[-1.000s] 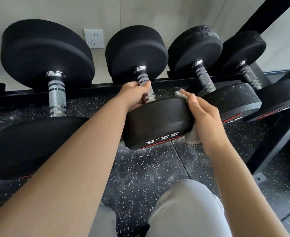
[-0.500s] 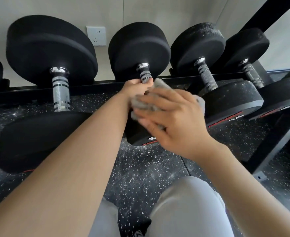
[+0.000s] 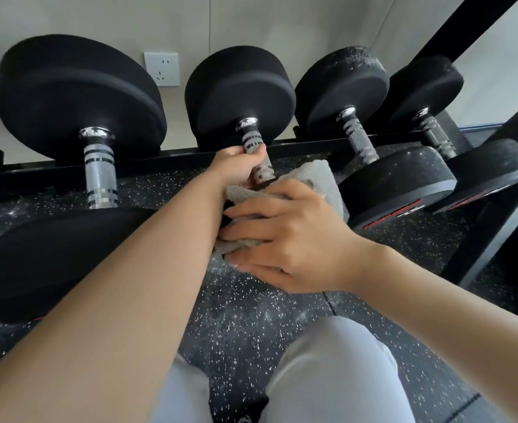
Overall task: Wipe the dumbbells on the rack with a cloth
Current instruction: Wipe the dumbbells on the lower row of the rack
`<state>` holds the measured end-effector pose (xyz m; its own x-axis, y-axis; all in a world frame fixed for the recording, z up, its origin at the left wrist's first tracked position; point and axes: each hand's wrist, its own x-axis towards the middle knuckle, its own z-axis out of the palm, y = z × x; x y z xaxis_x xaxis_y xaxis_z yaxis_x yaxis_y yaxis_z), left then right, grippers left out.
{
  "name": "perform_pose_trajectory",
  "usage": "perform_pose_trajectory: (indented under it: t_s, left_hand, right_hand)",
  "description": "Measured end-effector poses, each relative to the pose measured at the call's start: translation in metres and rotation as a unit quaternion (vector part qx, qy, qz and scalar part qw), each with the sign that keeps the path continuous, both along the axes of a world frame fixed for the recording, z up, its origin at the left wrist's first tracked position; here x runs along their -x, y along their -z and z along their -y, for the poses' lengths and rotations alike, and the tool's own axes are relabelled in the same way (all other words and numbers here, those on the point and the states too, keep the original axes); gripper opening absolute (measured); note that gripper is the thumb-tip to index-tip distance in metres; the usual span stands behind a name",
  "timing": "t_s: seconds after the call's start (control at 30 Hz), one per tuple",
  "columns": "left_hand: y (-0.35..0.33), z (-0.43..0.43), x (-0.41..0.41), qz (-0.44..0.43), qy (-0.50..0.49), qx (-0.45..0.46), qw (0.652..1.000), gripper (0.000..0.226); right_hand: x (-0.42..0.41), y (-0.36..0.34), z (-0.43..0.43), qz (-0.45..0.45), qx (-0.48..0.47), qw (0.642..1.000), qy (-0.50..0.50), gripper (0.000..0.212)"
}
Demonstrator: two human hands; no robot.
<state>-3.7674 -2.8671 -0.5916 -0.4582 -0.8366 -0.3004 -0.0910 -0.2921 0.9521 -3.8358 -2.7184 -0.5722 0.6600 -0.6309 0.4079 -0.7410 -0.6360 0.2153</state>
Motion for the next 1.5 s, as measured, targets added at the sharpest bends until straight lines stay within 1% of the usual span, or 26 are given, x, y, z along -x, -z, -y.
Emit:
perform_pose_trajectory:
  t_s: [0.03,0.07,0.17,0.2,0.27,0.33,0.4,0.43,0.47,0.5,0.53,0.6,0.63,0.67,0.7,0.77,0.8,0.9,1.0,1.03,1.1,1.17,1.27,1.33,1.4,1.5]
  left_hand:
    - [-0.001,0.000,0.000,0.000,0.000,-0.001,1.000,0.027]
    - [-0.001,0.000,0.001,0.001,0.003,0.000,1.000,0.026]
    - [-0.001,0.001,0.000,0.003,0.009,0.013,1.000,0.018]
    - [-0.001,0.000,0.000,0.009,0.009,0.017,1.000,0.013]
    - [-0.001,-0.002,0.000,0.010,-0.002,0.015,1.000,0.011]
    - [-0.002,-0.002,0.002,0.011,-0.011,0.009,1.000,0.014]
    - [-0.002,-0.001,0.003,0.025,-0.034,0.031,0.999,0.013]
    - [-0.001,0.002,0.004,0.040,-0.044,0.057,0.997,0.027]
    - [0.001,0.004,0.005,0.063,-0.051,0.093,0.992,0.046]
    - [0.001,0.005,0.005,0.101,-0.061,0.132,0.984,0.061]
    - [0.000,0.004,0.005,0.143,-0.075,0.171,0.972,0.066]
    - [-0.006,0.000,0.005,0.204,-0.113,0.248,0.940,0.061]
    - [-0.009,-0.001,0.005,0.215,-0.125,0.290,0.924,0.055]
    - [-0.014,-0.002,0.006,0.210,-0.130,0.335,0.909,0.048]
    - [-0.015,-0.002,0.007,0.197,-0.128,0.378,0.895,0.042]
    - [-0.017,-0.002,0.011,0.155,-0.089,0.433,0.883,0.031]
    - [-0.017,-0.002,0.013,0.137,-0.064,0.437,0.887,0.028]
    - [-0.020,-0.005,0.014,0.108,-0.014,0.420,0.901,0.023]
    - [-0.022,-0.008,0.017,0.086,0.005,0.421,0.903,0.021]
    - [-0.023,-0.009,0.018,0.070,0.011,0.412,0.908,0.020]
    - [-0.026,-0.011,0.024,0.026,0.024,0.368,0.929,0.018]
    - [-0.030,-0.012,0.033,-0.001,0.031,0.309,0.951,0.017]
    - [-0.041,-0.015,0.055,-0.028,0.021,0.174,0.984,0.019]
    - [-0.051,-0.017,0.075,-0.035,0.021,0.110,0.993,0.022]
    - [-0.060,-0.019,0.096,-0.029,0.035,0.094,0.995,0.023]
    - [-0.070,-0.019,0.128,-0.024,0.037,0.090,0.995,0.026]
  right_hand:
    - [0.005,-0.002,0.002,0.013,-0.002,1.000,-0.001,0.019]
    - [0.011,-0.005,0.003,0.046,0.001,0.999,0.009,0.019]
    - [0.023,-0.008,0.002,0.170,0.029,0.981,0.085,0.021]
    - [0.023,-0.007,0.000,0.191,0.035,0.975,0.104,0.021]
    - [0.020,-0.002,-0.003,0.181,0.042,0.978,0.094,0.020]
    - [0.021,-0.004,-0.004,0.142,0.031,0.988,0.051,0.019]
    - [0.031,-0.008,0.000,0.135,0.018,0.990,0.036,0.022]
    - [0.036,-0.010,0.004,0.159,0.010,0.986,0.048,0.025]
    - [0.041,-0.011,0.007,0.205,-0.011,0.976,0.072,0.027]
    - [0.044,-0.013,0.010,0.266,-0.047,0.957,0.101,0.028]
    - [0.047,-0.015,0.012,0.331,-0.090,0.930,0.135,0.028]
    - [0.051,-0.018,0.011,0.446,-0.164,0.853,0.216,0.026]
    - [0.052,-0.019,0.011,0.492,-0.187,0.812,0.254,0.026]
    - [0.051,-0.019,0.010,0.521,-0.199,0.779,0.287,0.027]
    - [0.049,-0.020,0.009,0.536,-0.199,0.758,0.315,0.028]
    - [0.045,-0.021,0.007,0.538,-0.162,0.746,0.357,0.029]
    - [0.044,-0.021,0.007,0.533,-0.139,0.746,0.373,0.029]
    - [0.047,-0.021,0.006,0.505,-0.096,0.747,0.421,0.034]
    - [0.053,-0.024,0.007,0.495,-0.103,0.748,0.430,0.038]
    - [0.055,-0.026,0.008,0.493,-0.107,0.751,0.426,0.038]
    - [0.062,-0.031,0.012,0.497,-0.105,0.756,0.413,0.035]
    - [0.073,-0.037,0.019,0.510,-0.102,0.751,0.407,0.033]
    - [0.095,-0.051,0.030,0.520,-0.091,0.750,0.399,0.040]
    - [0.114,-0.061,0.038,0.518,-0.074,0.758,0.389,0.042]
    - [0.133,-0.071,0.044,0.508,-0.069,0.767,0.385,0.040]
    - [0.166,-0.078,0.051,0.501,-0.088,0.767,0.392,0.049]
